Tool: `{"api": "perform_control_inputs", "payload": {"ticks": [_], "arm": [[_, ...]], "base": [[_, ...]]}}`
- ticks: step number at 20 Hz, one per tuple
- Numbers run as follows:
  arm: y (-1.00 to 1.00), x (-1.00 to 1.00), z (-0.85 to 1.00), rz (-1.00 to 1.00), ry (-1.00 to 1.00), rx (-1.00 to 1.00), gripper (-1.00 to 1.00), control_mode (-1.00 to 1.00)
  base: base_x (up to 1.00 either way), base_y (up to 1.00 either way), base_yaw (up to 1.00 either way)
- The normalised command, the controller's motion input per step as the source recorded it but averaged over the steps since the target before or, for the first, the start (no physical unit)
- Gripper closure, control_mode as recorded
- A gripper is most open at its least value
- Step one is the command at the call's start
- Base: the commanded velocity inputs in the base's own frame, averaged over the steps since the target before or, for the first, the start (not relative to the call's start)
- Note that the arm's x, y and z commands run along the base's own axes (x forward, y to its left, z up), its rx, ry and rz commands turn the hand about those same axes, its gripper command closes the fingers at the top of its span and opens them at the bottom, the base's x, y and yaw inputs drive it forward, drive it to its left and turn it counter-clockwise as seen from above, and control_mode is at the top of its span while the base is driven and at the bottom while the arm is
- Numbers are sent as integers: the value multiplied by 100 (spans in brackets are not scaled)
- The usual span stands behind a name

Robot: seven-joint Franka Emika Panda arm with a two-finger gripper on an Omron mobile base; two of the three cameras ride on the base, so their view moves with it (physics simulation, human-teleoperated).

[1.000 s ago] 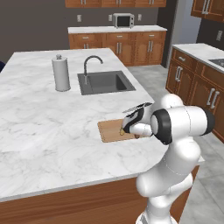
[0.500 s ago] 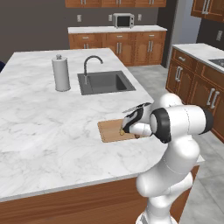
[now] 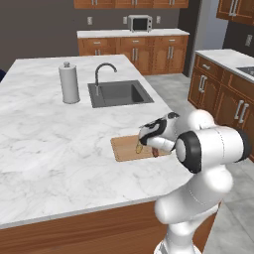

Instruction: Retrieve the sausage and cheese from the fridge and place them on the cutting board on the counter.

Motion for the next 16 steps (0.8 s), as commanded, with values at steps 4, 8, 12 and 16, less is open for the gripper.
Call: {"api": "perform_control_inputs", "payload": {"ticks": [4,8,12,16], "arm": [[0,-37,53,0,-15,1,-100,-100],[0,-45,54,0,-1,0,-100,-100],[0,-53,52,0,0,0,-100,-100],[1,-56,51,0,0,0,-100,-100]], "base": [[0,0,0],[0,0,0],[0,0,0],[0,0,0]]}}
